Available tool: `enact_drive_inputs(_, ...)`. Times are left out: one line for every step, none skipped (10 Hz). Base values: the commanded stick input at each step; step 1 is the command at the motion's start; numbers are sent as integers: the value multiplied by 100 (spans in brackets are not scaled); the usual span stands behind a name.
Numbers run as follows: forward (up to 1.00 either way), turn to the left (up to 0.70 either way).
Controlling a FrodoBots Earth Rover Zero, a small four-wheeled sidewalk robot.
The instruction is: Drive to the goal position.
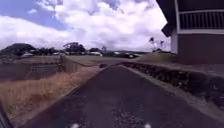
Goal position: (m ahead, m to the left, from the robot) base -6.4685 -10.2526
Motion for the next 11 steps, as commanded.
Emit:
enact_drive_inputs(0,-70)
enact_drive_inputs(0,-70)
enact_drive_inputs(0,-70)
enact_drive_inputs(0,-70)
enact_drive_inputs(0,-70)
enact_drive_inputs(0,-70)
enact_drive_inputs(0,-70)
enact_drive_inputs(0,-70)
enact_drive_inputs(0,-70)
enact_drive_inputs(0,-70)
enact_drive_inputs(0,-70)
